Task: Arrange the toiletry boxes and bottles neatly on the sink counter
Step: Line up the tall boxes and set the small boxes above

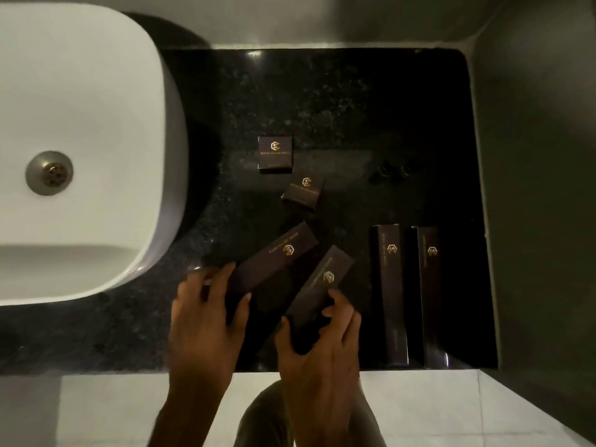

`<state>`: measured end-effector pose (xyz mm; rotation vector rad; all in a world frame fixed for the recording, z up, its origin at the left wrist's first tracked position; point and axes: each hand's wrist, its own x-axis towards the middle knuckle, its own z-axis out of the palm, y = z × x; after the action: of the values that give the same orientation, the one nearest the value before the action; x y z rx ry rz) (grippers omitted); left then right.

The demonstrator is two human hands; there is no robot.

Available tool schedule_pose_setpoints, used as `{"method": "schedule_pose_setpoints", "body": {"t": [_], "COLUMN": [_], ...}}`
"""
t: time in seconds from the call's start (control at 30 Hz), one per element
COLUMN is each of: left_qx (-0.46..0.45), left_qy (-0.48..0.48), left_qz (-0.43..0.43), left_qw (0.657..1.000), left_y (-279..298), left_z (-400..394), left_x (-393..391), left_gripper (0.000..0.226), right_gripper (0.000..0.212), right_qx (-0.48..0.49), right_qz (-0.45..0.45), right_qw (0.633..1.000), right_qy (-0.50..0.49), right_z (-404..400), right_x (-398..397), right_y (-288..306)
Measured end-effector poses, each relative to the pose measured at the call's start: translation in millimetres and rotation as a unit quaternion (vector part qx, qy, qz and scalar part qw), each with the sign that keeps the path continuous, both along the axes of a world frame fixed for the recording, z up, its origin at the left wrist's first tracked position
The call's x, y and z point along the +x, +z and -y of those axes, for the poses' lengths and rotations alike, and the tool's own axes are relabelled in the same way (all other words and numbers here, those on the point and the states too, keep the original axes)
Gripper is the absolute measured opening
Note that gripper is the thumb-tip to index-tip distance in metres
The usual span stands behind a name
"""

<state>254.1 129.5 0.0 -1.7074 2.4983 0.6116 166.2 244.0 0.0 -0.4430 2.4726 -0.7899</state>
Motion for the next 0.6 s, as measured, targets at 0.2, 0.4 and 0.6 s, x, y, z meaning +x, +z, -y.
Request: {"method": "schedule_pose_setpoints", "body": {"t": [0.2, 0.4, 0.6], "left_qx": [-0.003, 0.018, 0.018], "left_qy": [0.08, 0.144, 0.141], "left_qz": [-0.072, -0.106, -0.143], "left_qw": [0.994, 0.984, 0.98], "left_y": [4, 6, 1], "left_z": [-37, -63, -69], "left_x": [-3, -6, -7], "left_gripper": [0.053, 0.063, 0.059], "right_gripper": [0.056, 0.052, 0.054], "right_qx": [0.005, 0.003, -0.02], "right_qz": [-0.063, -0.069, -0.052], "right_qw": [0.997, 0.995, 0.996], "right_qy": [0.04, 0.072, 0.075], "right_z": [-2, -9, -23], "right_x": [-3, -11, -16], "right_y": [-3, -4, -8]}}
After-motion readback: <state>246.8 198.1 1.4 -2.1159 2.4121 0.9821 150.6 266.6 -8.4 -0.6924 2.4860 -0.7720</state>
